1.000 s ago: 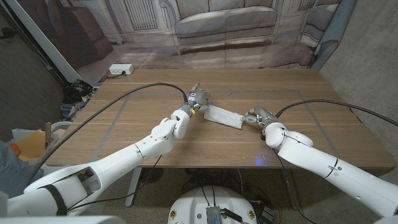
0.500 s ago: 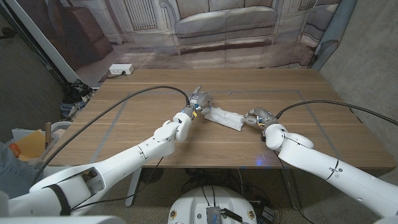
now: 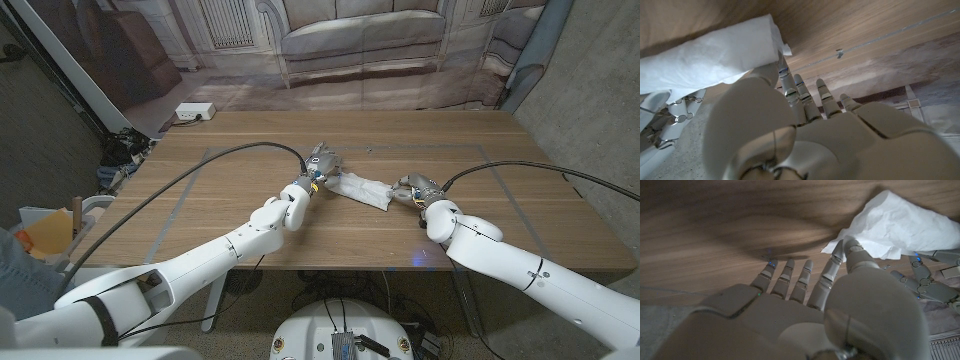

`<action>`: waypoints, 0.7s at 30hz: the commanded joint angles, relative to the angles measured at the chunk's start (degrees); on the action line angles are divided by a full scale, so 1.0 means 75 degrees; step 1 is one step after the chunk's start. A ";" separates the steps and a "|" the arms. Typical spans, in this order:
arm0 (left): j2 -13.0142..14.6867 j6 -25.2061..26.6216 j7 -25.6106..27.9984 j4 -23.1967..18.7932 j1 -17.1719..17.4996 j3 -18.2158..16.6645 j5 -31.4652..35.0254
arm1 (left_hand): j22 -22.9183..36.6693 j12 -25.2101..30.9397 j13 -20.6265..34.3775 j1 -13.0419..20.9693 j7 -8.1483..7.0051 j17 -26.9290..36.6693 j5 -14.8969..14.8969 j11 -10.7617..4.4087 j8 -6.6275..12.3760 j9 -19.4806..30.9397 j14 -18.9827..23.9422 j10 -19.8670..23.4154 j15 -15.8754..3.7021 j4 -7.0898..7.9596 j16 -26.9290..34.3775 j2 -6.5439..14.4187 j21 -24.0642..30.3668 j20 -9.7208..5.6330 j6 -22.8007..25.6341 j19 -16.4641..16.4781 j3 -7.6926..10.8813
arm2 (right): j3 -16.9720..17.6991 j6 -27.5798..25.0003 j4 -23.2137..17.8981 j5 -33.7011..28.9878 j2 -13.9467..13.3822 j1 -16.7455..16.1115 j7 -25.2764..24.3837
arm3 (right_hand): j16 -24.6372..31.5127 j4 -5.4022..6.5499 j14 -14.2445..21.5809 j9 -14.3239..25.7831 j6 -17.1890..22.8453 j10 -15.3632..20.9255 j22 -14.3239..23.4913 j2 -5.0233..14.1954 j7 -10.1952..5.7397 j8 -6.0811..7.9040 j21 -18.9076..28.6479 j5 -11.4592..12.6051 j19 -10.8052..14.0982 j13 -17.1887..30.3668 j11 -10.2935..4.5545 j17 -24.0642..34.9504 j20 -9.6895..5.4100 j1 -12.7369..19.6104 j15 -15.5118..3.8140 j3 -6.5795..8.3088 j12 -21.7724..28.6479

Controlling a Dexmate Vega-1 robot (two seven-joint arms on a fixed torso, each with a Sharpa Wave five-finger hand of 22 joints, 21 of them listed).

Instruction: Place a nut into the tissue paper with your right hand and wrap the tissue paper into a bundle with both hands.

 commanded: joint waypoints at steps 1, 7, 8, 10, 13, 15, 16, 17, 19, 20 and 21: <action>-0.0047 -0.0046 0.0119 0.0157 -0.0050 -0.0003 -0.0142 | 0.0025 -0.0053 0.0052 0.0027 -0.0149 0.0032 0.0012 0.0030 -0.0345 -0.0066 -0.0033 -0.0243 -0.0090 0.0001 0.0034 -0.0102 0.0023 0.0032 -0.0847 -0.0101 0.0089 | -0.0032 -0.0001 0.0046 -0.0128 0.0066 0.0054 0.0023 | -0.0060 0.0055 -0.0022 -0.0090 -0.0552 -0.0170 0.0009 -0.0040 -0.0006 -0.0258 0.0024 -0.0069 0.0072 0.0031 0.0090 0.0015 0.0106 -0.0151 0.0068 -0.0005 -0.0083; -0.0018 -0.0033 0.0154 0.0168 -0.0057 -0.0026 -0.0195 | 0.0028 -0.0090 0.0075 0.0012 -0.0398 0.0028 0.0008 0.0135 -0.0736 -0.0146 -0.0128 -0.0570 -0.0044 0.0011 0.0011 -0.0117 0.0024 0.0071 -0.1818 -0.0150 0.0112 | -0.0070 -0.0073 0.0086 -0.0161 0.0110 0.0100 0.0058 | -0.0108 0.0079 -0.0121 -0.0230 -0.1179 -0.0363 0.0006 -0.0093 0.0005 -0.0608 0.0022 -0.0089 0.0078 0.0039 0.0193 0.0003 0.0121 -0.0260 0.0119 -0.0022 -0.0174; -0.0012 -0.0027 0.0141 0.0155 -0.0055 -0.0033 -0.0212 | 0.0028 -0.0087 0.0078 0.0010 -0.0440 0.0026 0.0007 0.0146 -0.0782 -0.0154 -0.0141 -0.0595 -0.0032 0.0009 0.0006 -0.0127 0.0018 0.0086 -0.1926 -0.0172 0.0113 | -0.0071 -0.0094 0.0087 -0.0161 0.0117 0.0104 0.0063 | -0.0115 0.0082 -0.0139 -0.0255 -0.1330 -0.0400 0.0005 -0.0100 0.0017 -0.0686 0.0013 -0.0090 0.0058 0.0041 0.0208 0.0000 0.0135 -0.0279 0.0121 -0.0023 -0.0190; -0.0002 0.0000 0.0144 0.0144 -0.0060 -0.0023 -0.0191 | 0.0028 -0.0086 0.0083 -0.0007 -0.0500 0.0025 0.0005 0.0141 -0.0872 -0.0168 -0.0160 -0.0654 -0.0021 0.0018 0.0003 -0.0133 0.0018 0.0086 -0.2134 -0.0184 0.0111 | -0.0074 -0.0090 0.0093 -0.0166 0.0117 0.0105 0.0067 | -0.0111 0.0088 -0.0128 -0.0286 -0.1488 -0.0405 0.0004 -0.0102 0.0023 -0.0774 0.0018 -0.0089 0.0073 0.0043 0.0240 -0.0003 0.0134 -0.0302 0.0111 -0.0021 -0.0194; 0.0003 0.0012 0.0143 0.0136 -0.0063 -0.0022 -0.0200 | 0.0028 -0.0094 0.0087 -0.0035 -0.0615 0.0023 0.0000 0.0147 -0.0984 -0.0182 -0.0207 -0.0749 -0.0001 0.0030 -0.0008 -0.0151 0.0011 0.0092 -0.2391 -0.0216 0.0101 | -0.0097 -0.0097 0.0100 -0.0205 0.0110 0.0108 0.0057 | -0.0122 0.0094 -0.0156 -0.0327 -0.1700 -0.0472 0.0004 -0.0106 0.0017 -0.0895 0.0015 -0.0087 0.0068 0.0046 0.0309 -0.0009 0.0136 -0.0336 0.0116 -0.0017 -0.0223; 0.0007 0.0022 0.0136 0.0122 -0.0063 -0.0023 -0.0208 | 0.0028 -0.0095 0.0088 -0.0050 -0.0685 0.0020 0.0000 0.0137 -0.1065 -0.0190 -0.0223 -0.0811 0.0011 0.0034 -0.0010 -0.0162 0.0013 0.0089 -0.2581 -0.0223 0.0098 | -0.0070 -0.0084 0.0100 -0.0197 0.0118 0.0085 0.0035 | -0.0127 0.0103 -0.0175 -0.0376 -0.1937 -0.0538 0.0003 -0.0104 0.0032 -0.1035 0.0011 -0.0084 0.0059 0.0050 0.0322 -0.0015 0.0139 -0.0374 0.0119 -0.0010 -0.0251; 0.0011 0.0029 0.0143 0.0117 -0.0064 -0.0020 -0.0200 | 0.0028 -0.0091 0.0088 -0.0054 -0.0718 0.0019 0.0000 0.0141 -0.1091 -0.0192 -0.0248 -0.0821 0.0018 0.0034 -0.0018 -0.0166 0.0013 0.0090 -0.2642 -0.0227 0.0097 | -0.0070 -0.0059 0.0102 -0.0209 0.0107 0.0077 0.0026 | -0.0130 0.0103 -0.0185 -0.0393 -0.2026 -0.0547 0.0003 -0.0110 0.0027 -0.1086 0.0012 -0.0084 0.0064 0.0051 0.0345 -0.0019 0.0148 -0.0387 0.0129 -0.0010 -0.0254; 0.0013 0.0041 0.0140 0.0108 -0.0063 -0.0019 -0.0197 | 0.0028 -0.0093 0.0089 -0.0062 -0.0740 0.0019 0.0000 0.0137 -0.1097 -0.0193 -0.0254 -0.0841 0.0020 0.0040 -0.0018 -0.0165 0.0013 0.0088 -0.2652 -0.0232 0.0096 | -0.0060 -0.0062 0.0099 -0.0212 0.0111 0.0067 0.0012 | -0.0134 0.0104 -0.0195 -0.0403 -0.2097 -0.0544 0.0002 -0.0112 0.0035 -0.1124 0.0010 -0.0084 0.0061 0.0051 0.0346 -0.0021 0.0145 -0.0396 0.0133 -0.0010 -0.0253; 0.0021 0.0056 0.0118 0.0082 -0.0060 -0.0023 -0.0209 | 0.0029 -0.0094 0.0091 -0.0077 -0.0744 0.0020 0.0000 0.0146 -0.1106 -0.0195 -0.0266 -0.0869 0.0028 0.0049 -0.0018 -0.0165 0.0002 0.0095 -0.2671 -0.0266 0.0092 | -0.0039 -0.0029 0.0089 -0.0221 0.0098 0.0040 -0.0012 | -0.0137 0.0116 -0.0209 -0.0421 -0.2200 -0.0536 0.0002 -0.0117 0.0035 -0.1185 0.0009 -0.0087 0.0060 0.0052 0.0381 -0.0022 0.0148 -0.0429 0.0127 -0.0017 -0.0249; 0.0022 0.0057 0.0124 0.0080 -0.0059 -0.0022 -0.0208 | 0.0029 -0.0092 0.0092 -0.0086 -0.0751 0.0022 0.0000 0.0148 -0.1109 -0.0196 -0.0273 -0.0880 0.0030 0.0057 -0.0018 -0.0159 0.0002 0.0095 -0.2677 -0.0270 0.0091 | -0.0026 -0.0021 0.0083 -0.0219 0.0094 0.0028 -0.0018 | -0.0136 0.0132 -0.0213 -0.0429 -0.2218 -0.0540 0.0002 -0.0126 0.0043 -0.1201 0.0008 -0.0093 0.0058 0.0053 0.0399 -0.0022 0.0161 -0.0464 0.0127 -0.0031 -0.0251; 0.0021 0.0066 0.0119 0.0077 -0.0059 -0.0022 -0.0209 | 0.0029 -0.0091 0.0093 -0.0090 -0.0751 0.0022 -0.0001 0.0151 -0.1109 -0.0197 -0.0280 -0.0885 0.0032 0.0059 -0.0020 -0.0161 0.0002 0.0092 -0.2675 -0.0272 0.0089 | -0.0014 -0.0016 0.0080 -0.0217 0.0092 0.0017 -0.0023 | -0.0133 0.0161 -0.0214 -0.0441 -0.2247 -0.0547 0.0001 -0.0145 0.0059 -0.1226 0.0005 -0.0103 0.0052 0.0054 0.0414 -0.0021 0.0181 -0.0531 0.0137 -0.0062 -0.0253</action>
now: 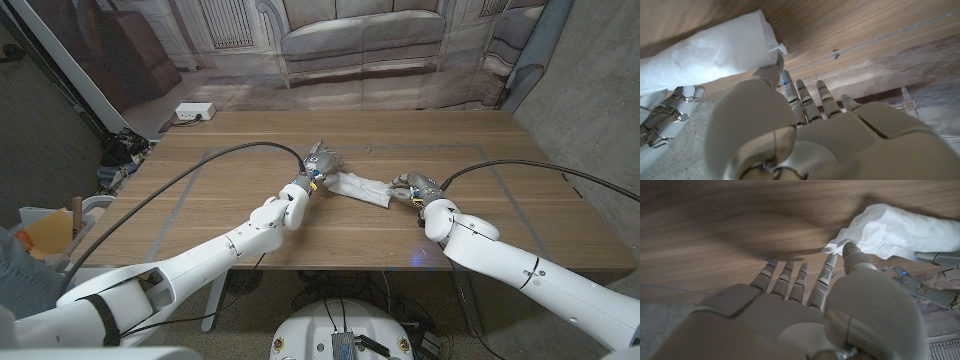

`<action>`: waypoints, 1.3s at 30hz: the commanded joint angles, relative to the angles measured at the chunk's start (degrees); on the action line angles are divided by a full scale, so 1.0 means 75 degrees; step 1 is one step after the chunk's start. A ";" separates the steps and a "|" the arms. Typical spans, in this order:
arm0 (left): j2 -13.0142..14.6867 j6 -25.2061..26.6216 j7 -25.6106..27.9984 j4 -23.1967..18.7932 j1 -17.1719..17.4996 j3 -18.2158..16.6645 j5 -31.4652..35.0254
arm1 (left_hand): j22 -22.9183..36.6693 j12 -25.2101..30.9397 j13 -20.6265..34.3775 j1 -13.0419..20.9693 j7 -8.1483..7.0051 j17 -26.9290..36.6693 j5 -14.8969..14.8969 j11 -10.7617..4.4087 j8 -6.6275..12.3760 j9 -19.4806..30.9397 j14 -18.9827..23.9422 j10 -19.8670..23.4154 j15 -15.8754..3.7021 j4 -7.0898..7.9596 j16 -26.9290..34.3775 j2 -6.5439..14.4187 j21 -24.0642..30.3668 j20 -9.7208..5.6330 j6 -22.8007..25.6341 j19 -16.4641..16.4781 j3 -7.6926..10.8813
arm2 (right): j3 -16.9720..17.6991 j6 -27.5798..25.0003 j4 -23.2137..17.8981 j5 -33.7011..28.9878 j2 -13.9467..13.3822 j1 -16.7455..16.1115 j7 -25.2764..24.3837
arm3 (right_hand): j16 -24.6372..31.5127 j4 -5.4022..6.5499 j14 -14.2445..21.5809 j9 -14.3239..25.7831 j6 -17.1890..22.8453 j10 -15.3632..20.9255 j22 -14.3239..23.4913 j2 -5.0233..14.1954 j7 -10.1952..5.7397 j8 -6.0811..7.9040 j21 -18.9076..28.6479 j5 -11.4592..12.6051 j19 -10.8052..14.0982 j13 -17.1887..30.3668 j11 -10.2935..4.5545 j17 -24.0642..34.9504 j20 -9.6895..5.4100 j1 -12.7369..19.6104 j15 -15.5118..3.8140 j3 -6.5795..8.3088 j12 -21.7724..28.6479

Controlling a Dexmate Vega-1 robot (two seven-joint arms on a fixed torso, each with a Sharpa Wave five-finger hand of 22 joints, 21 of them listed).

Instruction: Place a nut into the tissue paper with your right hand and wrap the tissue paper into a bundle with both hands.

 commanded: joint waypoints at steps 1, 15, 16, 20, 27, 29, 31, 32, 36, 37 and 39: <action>0.0035 0.0100 -0.0027 -0.0058 -0.0009 -0.0005 -0.0019 | 0.0029 0.0002 0.0023 -0.0043 -0.0009 0.0022 -0.0003 0.0012 -0.0045 0.0014 -0.0039 -0.0041 0.0005 0.0062 -0.0022 -0.0035 -0.0004 0.0003 -0.0044 -0.0088 0.0024 | 0.0053 0.0058 -0.0001 -0.0058 -0.0012 -0.0069 -0.0060 | -0.0007 0.0097 -0.0039 -0.0020 -0.0128 -0.0031 0.0026 -0.0040 0.0019 -0.0094 0.0002 -0.0051 0.0047 0.0022 0.0027 -0.0002 0.0184 -0.0224 0.0012 -0.0064 -0.0004; 0.0030 0.0110 0.0075 -0.0107 0.0064 -0.0011 -0.0054 | 0.0030 0.0009 0.0020 -0.0139 -0.0037 0.0024 -0.0001 0.0017 -0.0063 0.0003 -0.0122 -0.0143 0.0019 0.0098 -0.0028 -0.0084 -0.0016 0.0006 -0.0065 -0.0167 -0.0025 | 0.0061 0.0087 0.0045 -0.0181 0.0013 -0.0140 -0.0178 | -0.0046 0.0191 -0.0202 -0.0098 -0.0494 -0.0274 0.0024 -0.0122 0.0075 -0.0337 -0.0010 -0.0045 0.0029 0.0029 0.0123 -0.0009 0.0217 -0.0515 0.0116 -0.0182 -0.0092; 0.0037 0.0080 0.0110 -0.0127 0.0084 -0.0042 -0.0095 | 0.0030 0.0007 0.0019 -0.0155 -0.0041 0.0028 -0.0001 0.0032 -0.0065 0.0003 -0.0124 -0.0155 0.0015 0.0112 -0.0025 -0.0074 -0.0016 0.0003 -0.0070 -0.0170 -0.0029 | 0.0087 0.0086 0.0032 -0.0185 0.0026 -0.0160 -0.0214 | -0.0051 0.0193 -0.0224 -0.0104 -0.0532 -0.0289 0.0024 -0.0121 0.0087 -0.0359 -0.0010 -0.0043 0.0030 0.0029 0.0144 -0.0010 0.0219 -0.0526 0.0127 -0.0184 -0.0096; 0.0039 -0.0038 0.0190 -0.0148 0.0140 -0.0174 -0.0308 | 0.0038 0.0054 0.0011 -0.0450 -0.0034 0.0101 0.0002 0.0041 -0.0066 0.0001 -0.0143 -0.0136 0.0013 0.0428 0.0040 0.0287 -0.0002 -0.0017 -0.0041 -0.0202 -0.0049 | 0.0241 0.0361 0.0028 -0.0198 0.0052 -0.0327 -0.0459 | -0.0044 0.0247 -0.0254 -0.0125 -0.0615 -0.0297 0.0022 -0.0221 0.0106 -0.0425 0.0018 -0.0032 0.0112 0.0034 0.0186 -0.0016 0.0273 -0.0707 0.0146 -0.0287 -0.0090; 0.0107 -0.0181 0.0199 -0.0289 0.0220 -0.0374 -0.0619 | 0.0046 0.0093 0.0000 -0.0799 0.0032 0.0134 0.0001 0.0114 -0.0057 -0.0012 -0.0124 -0.0101 0.0036 0.0741 0.0083 0.0539 0.0010 -0.0091 0.0037 -0.0247 -0.0106 | 0.0452 0.0636 -0.0002 -0.0261 0.0132 -0.0566 -0.0807 | -0.0018 0.0338 -0.0233 -0.0168 -0.0498 -0.0191 0.0018 -0.0405 0.0041 -0.0438 0.0063 0.0039 0.0268 0.0040 0.0167 -0.0026 0.0332 -0.1006 0.0229 -0.0476 -0.0036; 0.0123 -0.0197 0.0197 -0.0329 0.0231 -0.0408 -0.0661 | 0.0047 0.0088 -0.0001 -0.0832 0.0038 0.0133 -0.0002 0.0120 -0.0060 -0.0015 -0.0123 -0.0118 0.0047 0.0760 0.0084 0.0533 0.0012 -0.0092 0.0038 -0.0249 -0.0120 | 0.0480 0.0653 -0.0011 -0.0290 0.0154 -0.0595 -0.0856 | -0.0020 0.0350 -0.0242 -0.0176 -0.0489 -0.0188 0.0017 -0.0431 0.0048 -0.0445 0.0057 0.0052 0.0263 0.0040 0.0172 -0.0027 0.0337 -0.1046 0.0238 -0.0502 -0.0033; 0.0139 -0.0220 0.0156 -0.0373 0.0239 -0.0451 -0.0737 | 0.0047 0.0084 -0.0004 -0.0887 0.0063 0.0128 -0.0008 0.0152 -0.0071 -0.0020 -0.0121 -0.0139 0.0041 0.0788 0.0082 0.0511 0.0014 -0.0103 0.0023 -0.0255 -0.0146 | 0.0516 0.0685 -0.0016 -0.0304 0.0177 -0.0624 -0.0897 | -0.0021 0.0361 -0.0249 -0.0182 -0.0505 -0.0195 0.0016 -0.0451 0.0046 -0.0459 0.0051 0.0062 0.0255 0.0041 0.0167 -0.0028 0.0339 -0.1081 0.0249 -0.0525 -0.0035; 0.0148 -0.0222 0.0134 -0.0396 0.0242 -0.0469 -0.0765 | 0.0047 0.0086 -0.0005 -0.0906 0.0059 0.0127 -0.0009 0.0159 -0.0073 -0.0022 -0.0122 -0.0137 0.0045 0.0797 0.0081 0.0505 0.0014 -0.0096 0.0023 -0.0261 -0.0154 | 0.0527 0.0705 -0.0024 -0.0309 0.0174 -0.0632 -0.0895 | -0.0021 0.0366 -0.0250 -0.0185 -0.0511 -0.0204 0.0016 -0.0461 0.0044 -0.0465 0.0047 0.0068 0.0250 0.0041 0.0178 -0.0029 0.0340 -0.1099 0.0257 -0.0535 -0.0038; 0.0187 -0.0258 0.0085 -0.0498 0.0271 -0.0567 -0.0908 | 0.0048 0.0090 -0.0010 -0.0983 0.0064 0.0121 -0.0016 0.0178 -0.0084 -0.0029 -0.0135 -0.0142 0.0063 0.0835 0.0074 0.0478 0.0015 -0.0082 0.0018 -0.0276 -0.0188 | 0.0565 0.0748 -0.0045 -0.0346 0.0197 -0.0663 -0.0930 | -0.0029 0.0388 -0.0282 -0.0200 -0.0536 -0.0225 0.0014 -0.0490 0.0057 -0.0494 0.0028 0.0095 0.0219 0.0042 0.0196 -0.0030 0.0340 -0.1162 0.0264 -0.0573 -0.0043; 0.0219 -0.0284 0.0043 -0.0573 0.0299 -0.0641 -0.1017 | 0.0048 0.0096 -0.0012 -0.1016 0.0067 0.0120 -0.0018 0.0178 -0.0083 -0.0032 -0.0132 -0.0134 0.0063 0.0854 0.0075 0.0472 0.0012 -0.0076 0.0030 -0.0290 -0.0201 | 0.0580 0.0762 -0.0062 -0.0349 0.0205 -0.0673 -0.0937 | -0.0030 0.0391 -0.0289 -0.0203 -0.0536 -0.0232 0.0014 -0.0494 0.0053 -0.0498 0.0025 0.0100 0.0214 0.0042 0.0186 -0.0030 0.0340 -0.1172 0.0266 -0.0579 -0.0046; 0.0270 -0.0271 0.0007 -0.0688 0.0338 -0.0710 -0.1087 | 0.0048 0.0096 -0.0014 -0.1049 0.0092 0.0118 -0.0019 0.0195 -0.0085 -0.0035 -0.0136 -0.0140 0.0076 0.0873 0.0073 0.0469 0.0014 -0.0069 0.0036 -0.0295 -0.0212 | 0.0599 0.0772 -0.0088 -0.0367 0.0223 -0.0692 -0.0961 | -0.0033 0.0399 -0.0302 -0.0209 -0.0541 -0.0240 0.0013 -0.0499 0.0060 -0.0508 0.0020 0.0112 0.0207 0.0042 0.0194 -0.0031 0.0340 -0.1195 0.0265 -0.0591 -0.0047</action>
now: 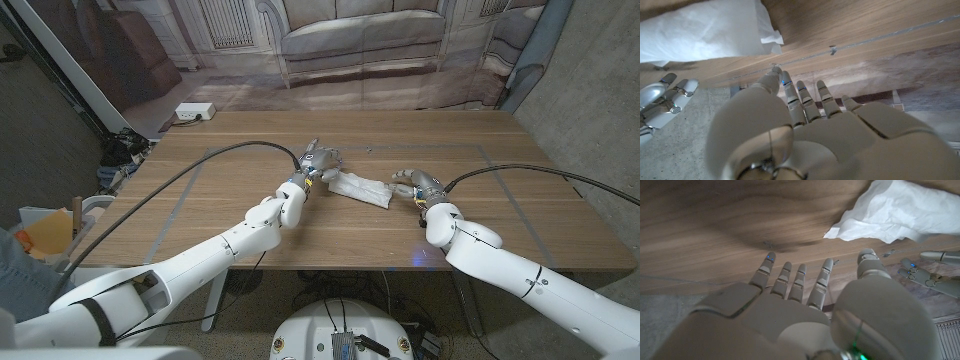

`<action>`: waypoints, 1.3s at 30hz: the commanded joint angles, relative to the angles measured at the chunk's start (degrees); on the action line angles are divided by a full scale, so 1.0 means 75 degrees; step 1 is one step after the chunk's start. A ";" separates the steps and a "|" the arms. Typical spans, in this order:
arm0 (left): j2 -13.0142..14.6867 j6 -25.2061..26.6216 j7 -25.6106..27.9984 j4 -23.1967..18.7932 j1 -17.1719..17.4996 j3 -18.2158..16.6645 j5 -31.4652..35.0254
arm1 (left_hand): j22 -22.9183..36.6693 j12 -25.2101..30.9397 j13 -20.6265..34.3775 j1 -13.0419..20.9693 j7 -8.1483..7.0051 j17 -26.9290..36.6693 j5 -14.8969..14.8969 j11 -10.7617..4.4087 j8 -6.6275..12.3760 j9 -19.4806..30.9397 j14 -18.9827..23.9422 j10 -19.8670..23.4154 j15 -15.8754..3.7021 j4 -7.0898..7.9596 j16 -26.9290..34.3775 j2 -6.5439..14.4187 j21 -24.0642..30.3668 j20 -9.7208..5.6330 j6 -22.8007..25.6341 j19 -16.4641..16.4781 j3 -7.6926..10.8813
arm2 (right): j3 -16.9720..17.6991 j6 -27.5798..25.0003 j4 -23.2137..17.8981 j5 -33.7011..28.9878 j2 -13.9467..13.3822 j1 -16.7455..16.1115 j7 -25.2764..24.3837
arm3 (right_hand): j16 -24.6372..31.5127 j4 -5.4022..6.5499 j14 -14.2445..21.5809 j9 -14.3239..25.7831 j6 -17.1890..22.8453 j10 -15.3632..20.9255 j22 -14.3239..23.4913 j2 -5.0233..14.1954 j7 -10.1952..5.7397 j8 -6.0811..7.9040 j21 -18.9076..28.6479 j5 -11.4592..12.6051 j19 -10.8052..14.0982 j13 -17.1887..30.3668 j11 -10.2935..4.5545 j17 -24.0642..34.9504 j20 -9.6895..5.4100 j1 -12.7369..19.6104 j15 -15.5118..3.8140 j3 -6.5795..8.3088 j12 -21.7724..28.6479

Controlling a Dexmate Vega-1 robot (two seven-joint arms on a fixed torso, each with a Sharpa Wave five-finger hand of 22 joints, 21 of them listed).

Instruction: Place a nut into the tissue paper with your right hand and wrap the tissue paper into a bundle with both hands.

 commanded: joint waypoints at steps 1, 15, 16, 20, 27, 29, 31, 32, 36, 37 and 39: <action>0.0192 -0.0092 -0.0150 -0.0442 0.0164 -0.0375 -0.0475 | 0.0009 0.0064 0.0008 -0.0043 0.0070 0.0011 -0.0018 0.0071 -0.0028 -0.0002 -0.0001 0.0010 0.0036 0.0085 0.0031 -0.0027 0.0015 -0.0010 0.0059 -0.0192 0.0010 | 0.0179 0.0242 -0.0116 -0.0113 0.0083 -0.0177 -0.0244 | 0.0021 0.0016 -0.0047 0.0006 -0.0023 0.0021 0.0016 -0.0019 -0.0012 -0.0062 0.0010 0.0055 -0.0016 0.0006 0.0059 0.0005 0.0016 -0.0123 0.0033 -0.0035 0.0014; 0.1045 0.0100 -0.0331 -0.1990 0.0875 -0.1100 -0.0706 | 0.0004 0.0037 -0.0020 0.0039 0.0157 -0.0076 0.0000 0.0092 -0.0088 -0.0023 -0.0074 -0.0100 0.0095 -0.0135 -0.0039 -0.0300 0.0008 0.0033 -0.0021 -0.0271 -0.0005 | 0.0341 0.0358 -0.0777 -0.0389 0.0165 -0.0667 -0.0720 | -0.0019 -0.0007 -0.0178 -0.0014 0.0017 -0.0056 0.0010 -0.0017 -0.0049 -0.0080 -0.0016 0.0139 -0.0045 0.0007 0.0059 -0.0010 0.0015 -0.0112 0.0077 -0.0041 -0.0009; 0.1099 0.0104 -0.0317 -0.2079 0.0938 -0.1161 -0.0719 | 0.0003 0.0034 -0.0022 0.0041 0.0185 -0.0080 0.0001 0.0095 -0.0096 -0.0025 -0.0079 -0.0113 0.0098 -0.0150 -0.0042 -0.0324 0.0010 0.0026 -0.0036 -0.0272 -0.0010 | 0.0321 0.0329 -0.0833 -0.0457 0.0175 -0.0699 -0.0773 | -0.0025 -0.0014 -0.0199 -0.0016 0.0016 -0.0065 0.0009 -0.0015 -0.0053 -0.0084 -0.0020 0.0147 -0.0052 0.0007 0.0058 -0.0012 0.0015 -0.0101 0.0084 -0.0038 -0.0012; 0.1309 0.0101 -0.0298 -0.2379 0.1192 -0.1383 -0.0795 | 0.0003 0.0017 -0.0029 0.0049 0.0189 -0.0093 0.0007 0.0114 -0.0135 -0.0029 -0.0125 -0.0181 0.0106 -0.0213 -0.0061 -0.0433 -0.0004 0.0045 -0.0107 -0.0332 -0.0038 | 0.0221 0.0319 -0.1049 -0.0760 0.0136 -0.0824 -0.0926 | -0.0040 -0.0037 -0.0259 -0.0027 0.0007 -0.0101 0.0007 -0.0009 -0.0089 -0.0101 -0.0032 0.0177 -0.0072 0.0007 0.0048 -0.0018 0.0015 -0.0065 0.0061 -0.0027 -0.0024; 0.1607 0.0174 -0.0254 -0.2727 0.1628 -0.1649 -0.0813 | 0.0002 -0.0002 -0.0038 0.0088 0.0256 -0.0105 0.0031 0.0080 -0.0235 -0.0036 -0.0225 -0.0297 0.0088 -0.0312 -0.0089 -0.0549 -0.0014 0.0037 -0.0301 -0.0409 -0.0047 | 0.0094 0.0354 -0.1241 -0.1170 0.0209 -0.1012 -0.1102 | -0.0046 -0.0076 -0.0313 -0.0044 0.0013 -0.0135 0.0004 0.0014 -0.0111 -0.0120 -0.0044 0.0221 -0.0087 0.0006 0.0047 -0.0027 0.0015 0.0001 0.0068 -0.0001 -0.0032; 0.1669 0.0160 -0.0172 -0.2795 0.1779 -0.1734 -0.0843 | 0.0001 -0.0008 -0.0038 0.0122 0.0238 -0.0112 0.0039 0.0073 -0.0255 -0.0037 -0.0247 -0.0337 0.0082 -0.0359 -0.0095 -0.0589 -0.0013 0.0037 -0.0336 -0.0418 -0.0045 | 0.0012 0.0338 -0.1245 -0.1295 0.0253 -0.1033 -0.1113 | -0.0045 -0.0087 -0.0322 -0.0049 0.0018 -0.0140 0.0003 0.0020 -0.0112 -0.0124 -0.0047 0.0233 -0.0090 0.0006 0.0057 -0.0029 0.0017 0.0021 0.0082 0.0007 -0.0033; 0.1720 0.0155 -0.0047 -0.2847 0.1919 -0.1790 -0.0802 | 0.0001 -0.0008 -0.0039 0.0142 0.0231 -0.0115 0.0042 0.0066 -0.0263 -0.0038 -0.0261 -0.0349 0.0079 -0.0385 -0.0100 -0.0614 -0.0015 0.0056 -0.0348 -0.0429 -0.0045 | -0.0173 0.0303 -0.1227 -0.1546 0.0241 -0.0993 -0.1090 | -0.0052 -0.0100 -0.0353 -0.0054 0.0023 -0.0149 0.0002 0.0028 -0.0113 -0.0129 -0.0049 0.0246 -0.0091 0.0006 0.0061 -0.0032 0.0017 0.0044 0.0091 0.0016 -0.0035; 0.1745 0.0182 0.0013 -0.2875 0.1976 -0.1796 -0.0731 | 0.0000 -0.0004 -0.0039 0.0155 0.0223 -0.0118 0.0044 0.0057 -0.0267 -0.0038 -0.0267 -0.0346 0.0081 -0.0404 -0.0101 -0.0632 -0.0014 0.0063 -0.0352 -0.0432 -0.0046 | -0.0279 0.0280 -0.1213 -0.1685 0.0232 -0.0961 -0.1063 | -0.0052 -0.0105 -0.0359 -0.0056 0.0024 -0.0158 0.0002 0.0031 -0.0114 -0.0130 -0.0049 0.0251 -0.0090 0.0006 0.0059 -0.0032 0.0017 0.0052 0.0093 0.0019 -0.0038; 0.1816 0.0344 0.0218 -0.2970 0.2161 -0.1779 -0.0378 | -0.0002 0.0004 -0.0039 0.0205 0.0198 -0.0126 0.0051 0.0023 -0.0266 -0.0039 -0.0290 -0.0358 0.0071 -0.0478 -0.0104 -0.0716 -0.0006 0.0090 -0.0334 -0.0427 -0.0057 | -0.0651 0.0214 -0.1086 -0.2259 0.0289 -0.0882 -0.1068 | -0.0051 -0.0127 -0.0375 -0.0062 0.0042 -0.0165 0.0001 0.0056 -0.0115 -0.0131 -0.0049 0.0270 -0.0084 0.0006 0.0059 -0.0036 0.0017 0.0099 0.0088 0.0042 -0.0039; 0.1830 0.0365 0.0273 -0.2985 0.2206 -0.1777 -0.0303 | -0.0003 0.0004 -0.0039 0.0231 0.0192 -0.0130 0.0056 0.0024 -0.0264 -0.0040 -0.0290 -0.0369 0.0065 -0.0512 -0.0102 -0.0750 -0.0002 0.0098 -0.0322 -0.0420 -0.0060 | -0.0751 0.0176 -0.1048 -0.2429 0.0304 -0.0856 -0.1066 | -0.0049 -0.0137 -0.0380 -0.0062 0.0058 -0.0170 0.0000 0.0065 -0.0115 -0.0127 -0.0049 0.0278 -0.0081 0.0006 0.0044 -0.0038 0.0017 0.0119 0.0085 0.0051 -0.0039; 0.1843 0.0401 0.0437 -0.2994 0.2296 -0.1759 -0.0113 | -0.0004 0.0008 -0.0040 0.0259 0.0176 -0.0132 0.0062 0.0018 -0.0264 -0.0040 -0.0291 -0.0371 0.0048 -0.0546 -0.0100 -0.0783 0.0005 0.0111 -0.0318 -0.0409 -0.0061 | -0.0897 0.0155 -0.0986 -0.2712 0.0321 -0.0832 -0.1053 | -0.0048 -0.0145 -0.0383 -0.0063 0.0066 -0.0171 -0.0001 0.0072 -0.0115 -0.0126 -0.0049 0.0284 -0.0079 0.0006 0.0044 -0.0039 0.0017 0.0134 0.0080 0.0058 -0.0039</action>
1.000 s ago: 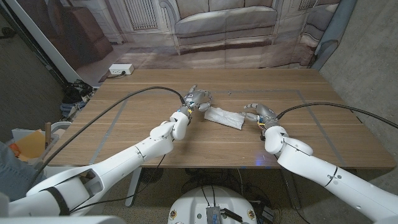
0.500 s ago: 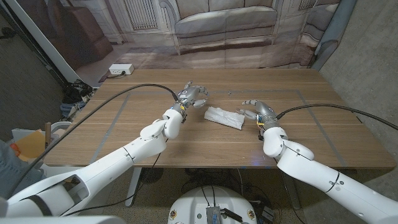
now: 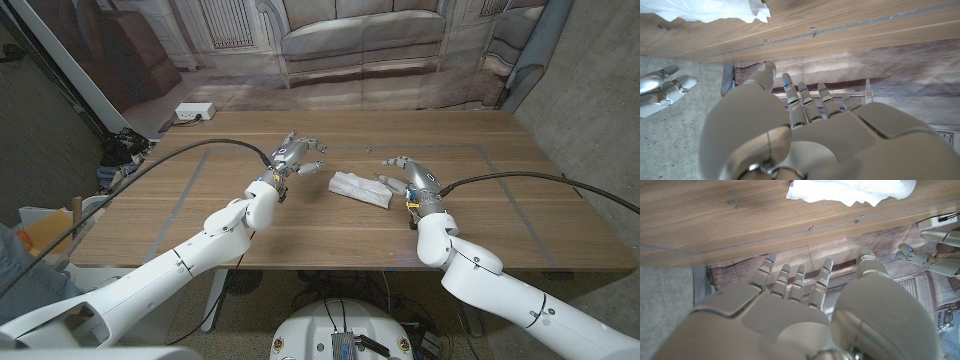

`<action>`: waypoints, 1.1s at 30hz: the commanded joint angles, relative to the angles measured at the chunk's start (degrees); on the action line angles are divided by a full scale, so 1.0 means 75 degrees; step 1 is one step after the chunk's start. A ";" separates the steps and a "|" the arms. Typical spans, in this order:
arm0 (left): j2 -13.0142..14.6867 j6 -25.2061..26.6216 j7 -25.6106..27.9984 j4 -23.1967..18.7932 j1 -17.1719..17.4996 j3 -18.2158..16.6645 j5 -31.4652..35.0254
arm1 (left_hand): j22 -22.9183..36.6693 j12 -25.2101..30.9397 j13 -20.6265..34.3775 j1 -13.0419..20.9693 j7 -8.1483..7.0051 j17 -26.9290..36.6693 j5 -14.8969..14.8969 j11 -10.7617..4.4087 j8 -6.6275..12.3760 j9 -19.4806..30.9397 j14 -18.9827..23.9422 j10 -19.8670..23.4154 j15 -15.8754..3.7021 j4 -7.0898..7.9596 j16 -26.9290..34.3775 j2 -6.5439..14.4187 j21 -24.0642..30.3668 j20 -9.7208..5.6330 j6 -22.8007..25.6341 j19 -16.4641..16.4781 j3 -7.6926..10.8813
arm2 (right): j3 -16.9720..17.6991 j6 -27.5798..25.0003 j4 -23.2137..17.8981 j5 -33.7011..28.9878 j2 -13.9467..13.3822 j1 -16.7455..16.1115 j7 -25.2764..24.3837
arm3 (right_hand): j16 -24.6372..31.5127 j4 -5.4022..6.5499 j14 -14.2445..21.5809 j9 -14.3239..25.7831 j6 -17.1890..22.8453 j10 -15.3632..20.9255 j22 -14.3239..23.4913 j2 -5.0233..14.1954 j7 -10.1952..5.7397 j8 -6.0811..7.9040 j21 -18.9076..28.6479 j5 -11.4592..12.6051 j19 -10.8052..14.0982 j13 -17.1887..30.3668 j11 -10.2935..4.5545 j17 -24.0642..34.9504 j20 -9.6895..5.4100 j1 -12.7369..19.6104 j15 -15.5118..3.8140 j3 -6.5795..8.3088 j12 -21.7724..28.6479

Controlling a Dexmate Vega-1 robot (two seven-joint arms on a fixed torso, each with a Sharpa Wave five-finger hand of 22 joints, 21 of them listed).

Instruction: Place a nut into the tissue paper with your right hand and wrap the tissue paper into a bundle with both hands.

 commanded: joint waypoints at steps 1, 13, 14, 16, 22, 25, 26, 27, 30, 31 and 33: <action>0.0313 0.0248 0.0623 -0.0392 0.0690 -0.0155 0.0719 | 0.0017 0.0012 -0.0003 0.0125 -0.0026 -0.0005 0.0060 -0.0006 -0.0015 -0.0006 -0.0011 -0.0022 -0.0040 -0.0109 0.0004 -0.0088 0.0006 0.0053 0.0031 -0.0408 -0.0001 | -0.0798 -0.0192 0.0141 -0.1472 0.0133 0.0057 -0.0059 | -0.0017 -0.0069 -0.0037 0.0007 0.0093 -0.0016 -0.0001 0.0011 -0.0021 -0.0007 -0.0004 0.0093 -0.0043 0.0006 -0.0033 -0.0006 0.0046 0.0150 -0.0009 0.0023 -0.0038; 0.0301 0.0479 0.1279 -0.0244 0.1078 -0.0003 0.1709 | 0.0016 0.0017 0.0002 0.0209 -0.0135 0.0000 0.0090 -0.0061 -0.0066 -0.0006 -0.0005 -0.0078 -0.0088 -0.0228 0.0026 -0.0232 0.0023 0.0038 -0.0052 -0.0392 -0.0017 | -0.1139 -0.0317 0.0518 -0.2581 0.0466 -0.0083 -0.0104 | -0.0019 -0.0141 -0.0094 -0.0004 0.0139 -0.0041 -0.0005 0.0043 -0.0023 -0.0009 -0.0004 0.0142 -0.0022 0.0006 -0.0081 -0.0017 0.0050 0.0276 -0.0024 0.0072 -0.0041; 0.0292 0.0559 0.1231 -0.0246 0.1102 0.0027 0.1782 | 0.0016 0.0009 0.0003 0.0206 -0.0133 0.0003 0.0092 -0.0053 -0.0069 -0.0006 -0.0008 -0.0106 -0.0090 -0.0229 0.0028 -0.0238 0.0024 0.0037 -0.0056 -0.0392 -0.0020 | -0.1163 -0.0325 0.0570 -0.2673 0.0484 -0.0099 -0.0118 | -0.0018 -0.0147 -0.0100 -0.0006 0.0137 -0.0049 -0.0006 0.0043 -0.0023 -0.0012 -0.0005 0.0146 -0.0023 0.0006 -0.0091 -0.0018 0.0051 0.0286 -0.0028 0.0074 -0.0043; 0.0289 0.0640 0.1163 -0.0268 0.1111 0.0051 0.1885 | 0.0016 0.0016 0.0004 0.0202 -0.0135 0.0006 0.0095 -0.0048 -0.0077 -0.0005 -0.0014 -0.0101 -0.0092 -0.0229 0.0029 -0.0248 0.0030 0.0031 -0.0069 -0.0381 -0.0024 | -0.1154 -0.0316 0.0598 -0.2770 0.0503 -0.0129 -0.0082 | -0.0018 -0.0159 -0.0113 -0.0008 0.0135 -0.0069 -0.0007 0.0043 -0.0023 -0.0017 -0.0008 0.0156 -0.0026 0.0005 -0.0099 -0.0020 0.0052 0.0305 -0.0028 0.0079 -0.0049; 0.0193 0.0815 0.1181 -0.0221 0.1156 0.0171 0.2219 | 0.0017 0.0008 0.0005 0.0174 -0.0136 0.0019 0.0109 -0.0024 -0.0118 -0.0005 -0.0080 -0.0165 -0.0082 -0.0232 0.0020 -0.0297 0.0013 0.0001 -0.0145 -0.0440 -0.0050 | -0.1173 -0.0390 0.0751 -0.3081 0.0523 -0.0197 0.0103 | -0.0033 -0.0196 -0.0197 -0.0013 0.0118 -0.0136 -0.0009 0.0047 -0.0023 -0.0037 -0.0015 0.0185 -0.0028 0.0005 -0.0071 -0.0024 0.0052 0.0365 -0.0057 0.0098 -0.0070; 0.0191 0.1033 0.0954 -0.0286 0.1140 0.0271 0.2471 | 0.0018 -0.0015 0.0010 0.0114 -0.0167 0.0028 0.0117 -0.0002 -0.0193 -0.0006 -0.0125 -0.0281 -0.0060 -0.0222 0.0018 -0.0374 0.0000 0.0009 -0.0303 -0.0494 -0.0104 | -0.1119 -0.0396 0.0807 -0.3109 0.0546 -0.0242 0.0200 | -0.0032 -0.0207 -0.0211 -0.0019 0.0094 -0.0155 -0.0010 0.0048 -0.0022 -0.0054 -0.0017 0.0195 -0.0028 0.0005 -0.0088 -0.0025 0.0052 0.0384 -0.0065 0.0104 -0.0076; 0.0197 0.1123 0.0882 -0.0309 0.1125 0.0322 0.2616 | 0.0018 -0.0024 0.0008 0.0070 -0.0165 0.0031 0.0118 0.0010 -0.0218 -0.0006 -0.0193 -0.0335 -0.0036 -0.0216 0.0001 -0.0434 -0.0015 0.0013 -0.0352 -0.0544 -0.0147 | -0.1108 -0.0408 0.0819 -0.3124 0.0546 -0.0248 0.0244 | -0.0031 -0.0209 -0.0212 -0.0019 0.0092 -0.0155 -0.0010 0.0048 -0.0022 -0.0055 -0.0017 0.0196 -0.0028 0.0005 -0.0090 -0.0025 0.0052 0.0388 -0.0061 0.0105 -0.0076; 0.0208 0.1214 0.0778 -0.0342 0.1105 0.0370 0.2754 | 0.0018 -0.0036 0.0007 0.0028 -0.0164 0.0033 0.0124 0.0019 -0.0240 -0.0008 -0.0251 -0.0395 -0.0031 -0.0215 -0.0012 -0.0507 -0.0018 0.0001 -0.0390 -0.0566 -0.0193 | -0.1077 -0.0423 0.0821 -0.3109 0.0559 -0.0265 0.0285 | -0.0029 -0.0217 -0.0217 -0.0019 0.0081 -0.0179 -0.0011 0.0050 -0.0022 -0.0062 -0.0017 0.0203 -0.0027 0.0005 -0.0095 -0.0026 0.0052 0.0401 -0.0060 0.0109 -0.0084; 0.0207 0.1374 0.0557 -0.0398 0.1056 0.0454 0.3023 | 0.0021 -0.0062 0.0001 -0.0060 -0.0162 0.0040 0.0170 0.0056 -0.0285 -0.0014 -0.0427 -0.0586 0.0021 -0.0223 -0.0037 -0.0690 -0.0054 0.0030 -0.0440 -0.0728 -0.0305 | -0.1041 -0.0460 0.0841 -0.3129 0.0550 -0.0276 0.0420 | -0.0022 -0.0232 -0.0218 -0.0021 0.0072 -0.0173 -0.0012 0.0053 -0.0023 -0.0071 -0.0018 0.0218 -0.0025 0.0005 -0.0077 -0.0027 0.0052 0.0429 -0.0060 0.0118 -0.0079; 0.0186 0.1423 0.0539 -0.0384 0.1039 0.0484 0.3122 | 0.0022 -0.0066 0.0000 -0.0073 -0.0161 0.0042 0.0186 0.0058 -0.0297 -0.0014 -0.0482 -0.0634 0.0026 -0.0224 -0.0043 -0.0718 -0.0076 0.0022 -0.0452 -0.0807 -0.0322 | -0.1034 -0.0470 0.0857 -0.3145 0.0555 -0.0278 0.0441 | -0.0021 -0.0234 -0.0219 -0.0021 0.0071 -0.0173 -0.0012 0.0054 -0.0023 -0.0072 -0.0019 0.0220 -0.0024 0.0005 -0.0076 -0.0027 0.0052 0.0433 -0.0060 0.0119 -0.0078; 0.0156 0.1477 0.0489 -0.0354 0.1000 0.0536 0.3281 | 0.0023 -0.0073 -0.0001 -0.0077 -0.0169 0.0044 0.0200 0.0070 -0.0294 -0.0014 -0.0527 -0.0687 0.0022 -0.0226 -0.0049 -0.0737 -0.0082 0.0028 -0.0427 -0.0848 -0.0333 | -0.1042 -0.0494 0.0883 -0.3212 0.0550 -0.0273 0.0484 | -0.0019 -0.0238 -0.0221 -0.0022 0.0069 -0.0177 -0.0012 0.0056 -0.0024 -0.0074 -0.0019 0.0224 -0.0023 0.0005 -0.0072 -0.0027 0.0052 0.0442 -0.0065 0.0123 -0.0079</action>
